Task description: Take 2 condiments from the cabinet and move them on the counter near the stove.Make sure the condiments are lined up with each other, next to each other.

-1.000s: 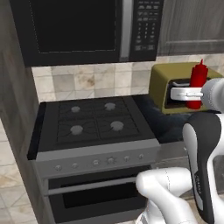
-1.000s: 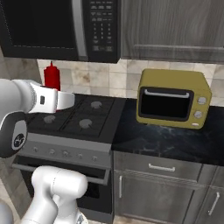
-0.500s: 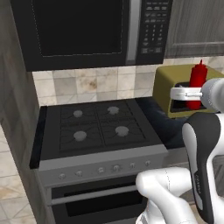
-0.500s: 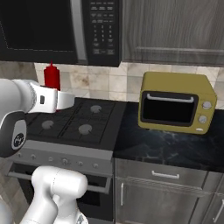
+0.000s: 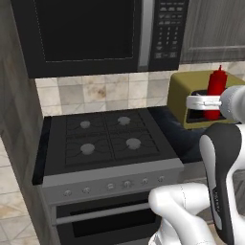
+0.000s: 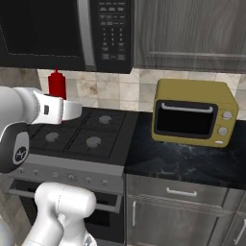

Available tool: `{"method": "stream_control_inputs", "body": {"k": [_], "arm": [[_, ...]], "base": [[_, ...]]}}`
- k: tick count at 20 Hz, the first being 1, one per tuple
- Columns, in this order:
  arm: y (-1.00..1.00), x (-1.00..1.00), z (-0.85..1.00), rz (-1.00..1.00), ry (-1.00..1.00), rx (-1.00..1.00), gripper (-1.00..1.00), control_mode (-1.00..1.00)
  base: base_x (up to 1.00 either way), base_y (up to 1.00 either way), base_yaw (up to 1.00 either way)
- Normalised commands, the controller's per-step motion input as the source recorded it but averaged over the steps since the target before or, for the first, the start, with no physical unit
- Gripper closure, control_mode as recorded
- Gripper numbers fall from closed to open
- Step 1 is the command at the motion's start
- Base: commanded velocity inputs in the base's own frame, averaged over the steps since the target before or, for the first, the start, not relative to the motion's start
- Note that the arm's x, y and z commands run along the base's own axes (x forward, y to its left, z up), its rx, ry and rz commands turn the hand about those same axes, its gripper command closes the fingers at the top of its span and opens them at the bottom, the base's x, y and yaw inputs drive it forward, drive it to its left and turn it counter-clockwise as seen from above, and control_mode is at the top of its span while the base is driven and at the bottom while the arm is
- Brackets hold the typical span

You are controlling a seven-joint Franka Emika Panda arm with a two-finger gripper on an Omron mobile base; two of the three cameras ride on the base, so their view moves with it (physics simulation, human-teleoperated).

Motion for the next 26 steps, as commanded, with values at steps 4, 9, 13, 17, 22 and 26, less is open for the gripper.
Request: {"method": "stream_control_inputs", "body": {"k": [4,9,13,17,22,26], "arm": [[0.00,0.00,0.00,0.00,0.00,0.00,1.00,1.00],[-0.36,0.00,-0.26,0.21,0.00,0.00,1.00,-1.00],[-0.66,0.00,-0.30,0.31,0.00,0.00,1.00,-1.00],[-0.52,0.23,-0.44,0.35,0.05,-0.01,1.00,-1.00],[-0.39,0.54,-0.73,0.37,0.06,-0.05,1.00,-1.00],[-0.10,0.52,-0.64,0.17,0.00,-0.01,1.00,-1.00]], "base": [[0.00,0.00,0.00],[0.00,0.00,0.00],[0.00,0.00,0.00],[0.00,0.00,0.00],[0.00,0.00,0.00],[0.00,0.00,0.00]]}}
